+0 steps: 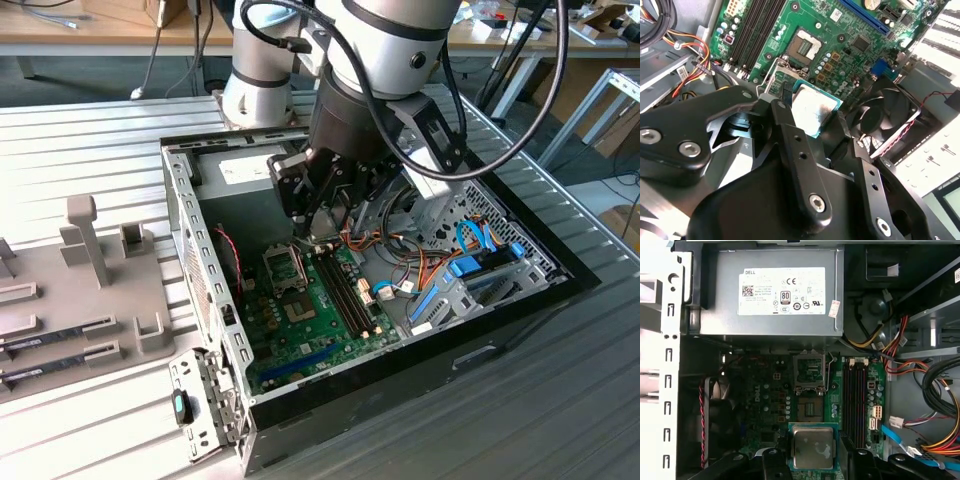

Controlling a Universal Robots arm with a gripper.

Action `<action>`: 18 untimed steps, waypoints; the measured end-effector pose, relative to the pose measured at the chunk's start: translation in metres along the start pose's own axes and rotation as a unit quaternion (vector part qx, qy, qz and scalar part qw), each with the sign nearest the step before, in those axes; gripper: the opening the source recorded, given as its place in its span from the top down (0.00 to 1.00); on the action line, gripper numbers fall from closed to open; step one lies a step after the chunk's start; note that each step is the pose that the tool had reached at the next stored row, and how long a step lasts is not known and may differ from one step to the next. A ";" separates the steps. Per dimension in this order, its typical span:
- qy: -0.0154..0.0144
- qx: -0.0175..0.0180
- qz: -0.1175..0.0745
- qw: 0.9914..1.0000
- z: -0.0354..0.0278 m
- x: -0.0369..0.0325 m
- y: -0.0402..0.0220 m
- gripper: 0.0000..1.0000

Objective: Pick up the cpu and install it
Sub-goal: 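Pick up the cpu and move it towards the insertion slot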

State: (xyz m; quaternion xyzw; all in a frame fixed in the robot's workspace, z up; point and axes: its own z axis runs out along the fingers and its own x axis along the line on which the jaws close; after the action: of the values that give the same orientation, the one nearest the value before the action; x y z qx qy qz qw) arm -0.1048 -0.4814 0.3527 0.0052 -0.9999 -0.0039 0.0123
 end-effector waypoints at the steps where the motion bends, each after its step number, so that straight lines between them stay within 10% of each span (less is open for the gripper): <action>1: 0.000 0.000 0.000 1.000 0.0008 0.0000 -0.0004 0.53; 18: 0.000 0.000 0.000 1.000 0.0154 -0.0027 -0.0041 0.53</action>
State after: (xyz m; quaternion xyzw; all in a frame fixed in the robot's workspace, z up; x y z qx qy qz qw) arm -0.1024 -0.4854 0.3372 0.0052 -0.9999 -0.0039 0.0123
